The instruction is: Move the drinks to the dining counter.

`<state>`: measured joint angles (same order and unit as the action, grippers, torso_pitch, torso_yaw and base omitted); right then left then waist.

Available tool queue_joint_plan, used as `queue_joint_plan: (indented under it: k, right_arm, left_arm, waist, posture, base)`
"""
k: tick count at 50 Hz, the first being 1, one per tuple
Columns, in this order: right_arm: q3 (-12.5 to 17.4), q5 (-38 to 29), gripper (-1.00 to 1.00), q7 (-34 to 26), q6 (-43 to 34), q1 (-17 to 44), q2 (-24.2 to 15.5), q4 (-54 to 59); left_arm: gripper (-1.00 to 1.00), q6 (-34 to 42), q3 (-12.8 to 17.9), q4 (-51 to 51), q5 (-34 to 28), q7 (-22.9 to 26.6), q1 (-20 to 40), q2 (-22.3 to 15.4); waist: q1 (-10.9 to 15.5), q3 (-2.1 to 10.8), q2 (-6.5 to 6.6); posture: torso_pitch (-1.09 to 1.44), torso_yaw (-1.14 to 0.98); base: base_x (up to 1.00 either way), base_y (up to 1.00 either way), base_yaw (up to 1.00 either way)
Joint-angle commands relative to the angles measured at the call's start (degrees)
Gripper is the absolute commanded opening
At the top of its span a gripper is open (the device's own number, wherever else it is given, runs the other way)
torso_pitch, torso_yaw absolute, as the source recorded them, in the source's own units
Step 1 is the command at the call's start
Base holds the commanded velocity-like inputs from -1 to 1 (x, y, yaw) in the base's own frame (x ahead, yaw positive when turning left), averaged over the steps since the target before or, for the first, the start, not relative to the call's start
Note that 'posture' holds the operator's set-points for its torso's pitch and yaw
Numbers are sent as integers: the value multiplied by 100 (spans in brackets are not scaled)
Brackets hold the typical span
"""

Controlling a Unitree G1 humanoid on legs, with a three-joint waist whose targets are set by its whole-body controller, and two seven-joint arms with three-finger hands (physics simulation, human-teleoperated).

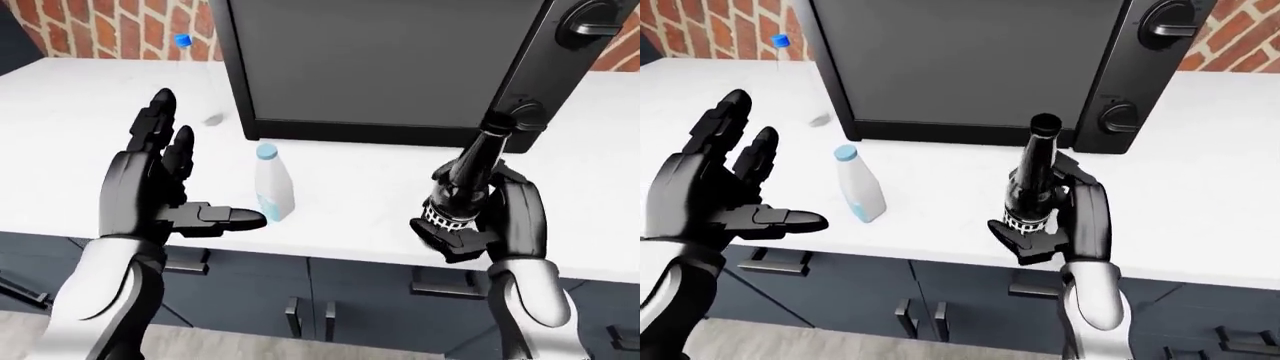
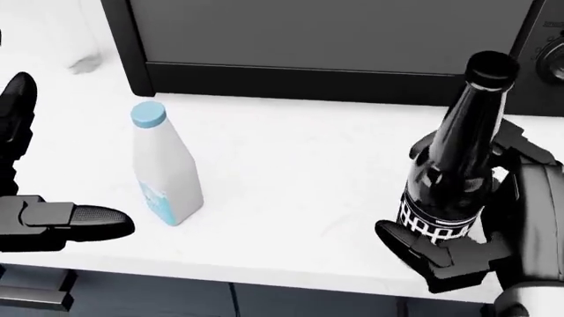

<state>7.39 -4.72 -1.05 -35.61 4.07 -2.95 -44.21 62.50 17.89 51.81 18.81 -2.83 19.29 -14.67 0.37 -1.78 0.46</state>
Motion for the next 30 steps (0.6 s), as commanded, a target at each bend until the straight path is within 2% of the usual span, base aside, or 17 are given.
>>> queue_joint_plan:
  k: [1, 3, 4, 6, 9, 15, 19, 20, 22, 26, 30]
  right_arm:
    - [123, 139, -100, 5, -3, 195, -54, -444]
    - [241, 246, -100, -39, -448, 316, -132, -841]
    - [391, 351, -100, -64, -653, 415, -178, -994]
    - [524, 474, -100, -62, -791, 471, -230, -1097]
    - [530, 561, -100, -13, -968, 512, -285, -1256]
    - [660, 741, -100, 48, -1298, 661, -381, -1510]
    - [700, 817, -100, 82, -1329, 682, -417, -1535]
    - [618, 787, -100, 96, -1280, 647, -415, -1513]
    - [641, 813, -100, 99, -1381, 710, -444, -1564]
    - [683, 869, -100, 108, -1347, 666, -454, -1571]
    - [674, 849, -100, 95, -1225, 605, -425, -1485]
  left_arm:
    - [100, -363, -79, 33, -163, 71, 37, -20]
    - [100, -468, -159, -27, -297, 140, -37, 36]
    - [100, -453, -174, -13, -349, 166, -58, 58]
    - [100, -434, -230, -28, -445, 202, -27, 80]
    - [100, -576, -426, -216, -753, 248, -35, 120]
    - [100, -783, -1094, -546, -1733, 350, -11, 315]
    - [100, -987, -1267, -837, -2318, 507, 31, 462]
    - [100, -1138, -1365, -1004, -2504, 499, 27, 512]
    - [100, -1262, -1509, -1164, -2794, 564, 54, 612]
    - [100, -1348, -1525, -1419, -3170, 651, 130, 767]
    - [100, -1490, -1672, -1593, -3423, 753, 91, 920]
  waist:
    - [0, 108, -3]
    - [10, 114, -11]
    - [16, 117, -15]
    - [18, 117, -18]
    - [18, 104, -35]
    - [23, 133, -63]
    - [28, 135, -80]
    - [26, 134, -84]
    - [23, 136, -93]
    - [27, 153, -109]
    - [19, 158, -122]
  posture:
    - [0, 0]
    - [0, 0]
    - [0, 0]
    - [0, 0]
    - [0, 0]
    - [0, 0]
    - [0, 0]
    - [0, 0]
    - [0, 0]
    - [0, 0]
    - [0, 0]
  base:
    - [0, 0, 0]
    - [0, 0, 0]
    - [0, 0, 0]
    - [0, 0, 0]
    - [0, 0, 0]
    - [0, 0, 0]
    - [0, 0, 0]
    - [0, 0, 0]
    - [0, 0, 0]
    - [0, 0, 0]
    - [0, 0, 0]
